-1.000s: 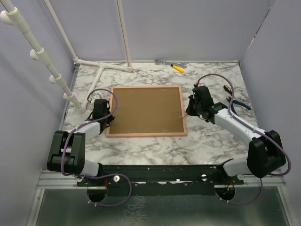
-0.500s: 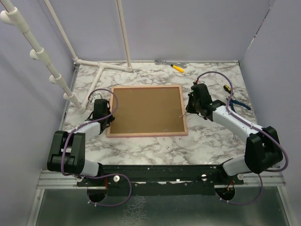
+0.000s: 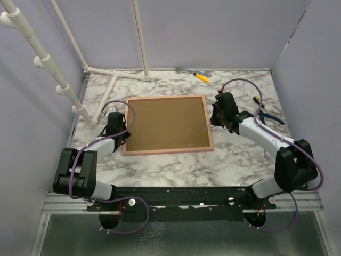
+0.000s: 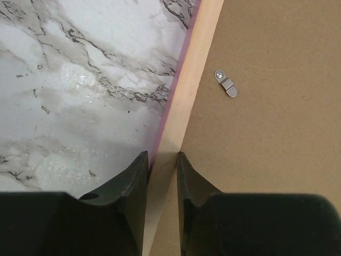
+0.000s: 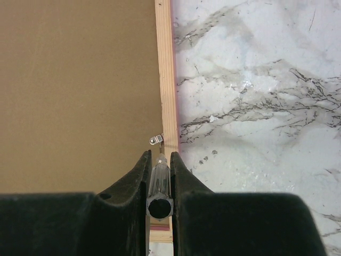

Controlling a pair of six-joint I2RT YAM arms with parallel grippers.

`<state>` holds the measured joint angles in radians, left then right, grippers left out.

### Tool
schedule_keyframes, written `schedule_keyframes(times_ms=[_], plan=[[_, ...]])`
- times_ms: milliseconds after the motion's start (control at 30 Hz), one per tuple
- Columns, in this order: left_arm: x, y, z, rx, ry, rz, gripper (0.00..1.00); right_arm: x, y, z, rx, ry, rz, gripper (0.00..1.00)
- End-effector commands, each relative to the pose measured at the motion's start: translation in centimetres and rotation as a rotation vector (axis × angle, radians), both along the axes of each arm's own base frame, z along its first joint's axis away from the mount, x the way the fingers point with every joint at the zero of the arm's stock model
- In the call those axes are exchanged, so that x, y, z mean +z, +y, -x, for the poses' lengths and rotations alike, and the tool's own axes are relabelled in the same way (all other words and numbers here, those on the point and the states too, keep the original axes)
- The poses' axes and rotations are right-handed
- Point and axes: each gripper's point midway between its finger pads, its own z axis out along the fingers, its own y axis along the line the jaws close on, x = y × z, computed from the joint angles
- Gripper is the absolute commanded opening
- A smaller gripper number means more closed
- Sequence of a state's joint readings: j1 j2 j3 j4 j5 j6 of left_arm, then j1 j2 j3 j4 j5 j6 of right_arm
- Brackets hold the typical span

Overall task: Take the photo out of the frame
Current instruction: Release the photo frame item from the photo frame.

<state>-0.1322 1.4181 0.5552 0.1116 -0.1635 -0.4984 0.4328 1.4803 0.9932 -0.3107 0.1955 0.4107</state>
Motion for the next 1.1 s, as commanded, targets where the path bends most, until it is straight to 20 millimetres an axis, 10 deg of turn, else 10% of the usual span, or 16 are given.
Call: schedule_keyframes(times_ms=[0,733,1067], plan=[[-1.2,-0.6,0.9,-0.033,0.059,-0.005,0.0,1.0,0.5,-2.0,-0.028,-0.067,-0.012,0.01],[-0.5,-1.0,1.1,-0.027,0.053,-0.006,0.0,1.9,0.4,-2.4,-0.029,-0.099,-0.005,0.0],[4.3,-0.3,0.2,0.065,-0.084,0.025,0.43,2.9,-0.1,1.0,0.0,-0.17,-0.095,0.01]])
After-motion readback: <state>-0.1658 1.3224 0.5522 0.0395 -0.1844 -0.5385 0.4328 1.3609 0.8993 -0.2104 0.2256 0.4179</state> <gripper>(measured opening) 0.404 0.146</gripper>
